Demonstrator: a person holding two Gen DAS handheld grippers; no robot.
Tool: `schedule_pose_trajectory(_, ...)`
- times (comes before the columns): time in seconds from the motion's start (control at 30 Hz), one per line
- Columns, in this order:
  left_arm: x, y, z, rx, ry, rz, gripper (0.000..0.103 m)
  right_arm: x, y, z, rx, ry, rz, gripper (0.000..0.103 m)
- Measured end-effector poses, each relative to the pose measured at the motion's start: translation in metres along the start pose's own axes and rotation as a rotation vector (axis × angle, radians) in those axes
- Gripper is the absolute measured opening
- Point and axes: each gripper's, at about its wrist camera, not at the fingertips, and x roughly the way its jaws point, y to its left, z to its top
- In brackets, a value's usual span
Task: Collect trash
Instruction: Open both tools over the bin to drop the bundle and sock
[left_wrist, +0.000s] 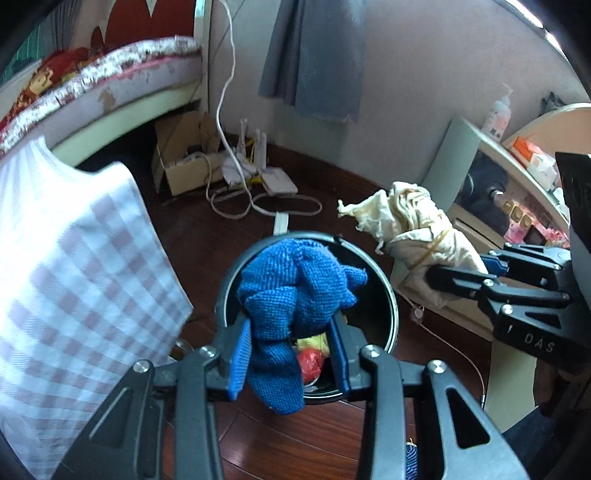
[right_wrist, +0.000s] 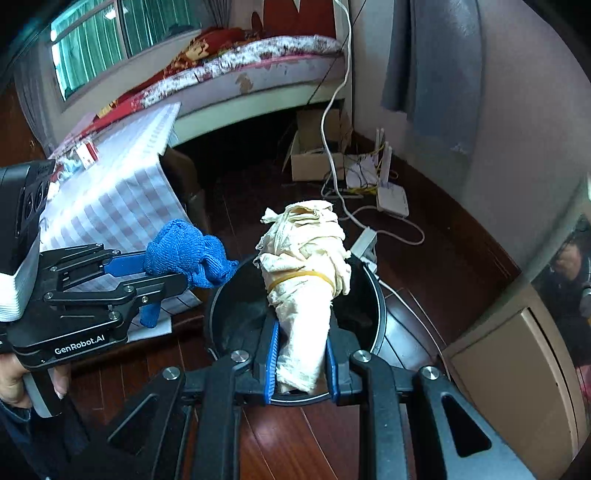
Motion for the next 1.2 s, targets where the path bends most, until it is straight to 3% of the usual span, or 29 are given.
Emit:
schedule_pose_trajectory(0.27,0.034,0.002,-0.001,-0.034,0.071,-0.012,0.041,0.04,-0.008,0.002,-0.018,0.073,0.02,0.022)
schedule_pose_trajectory(0.33,0.041,0.004,-0.001,-0.048,0.084,-0.038,0.049,0.052,-0.01,0.002,-0.023,0.111,0.034,0.024)
schedule_pose_trajectory(0.37,0.045,0.007,-0.003,-0.065,0.092,-0.031,0.058,0.059,-0.01,0.002,-0.028,0.131,0.027,0.037)
schedule_pose_trajectory(0.4,0.048,0.009,-0.005,-0.083,0.102,0.0,0.071,0.068,-0.014,-0.001,-0.039,0.15,-0.03,0.066)
schedule_pose_trajectory(0.43,0.049,0.012,-0.008,-0.099,0.103,0.021,0.075,0.071,-0.018,-0.002,-0.039,0.147,-0.069,0.078)
schedule_pose_trajectory(0.47,0.049,0.014,-0.01,-0.108,0.098,0.023,0.079,0.072,-0.02,-0.004,-0.032,0.142,-0.078,0.088)
schedule_pose_trajectory(0.57,0.049,0.016,-0.02,-0.107,0.102,0.085,0.089,0.076,-0.036,-0.01,0.019,0.166,-0.123,0.102)
schedule_pose_trajectory(1.2,0.011,0.031,-0.031,-0.119,0.06,0.138,0.091,0.05,-0.013,-0.013,-0.009,0.12,-0.132,0.102)
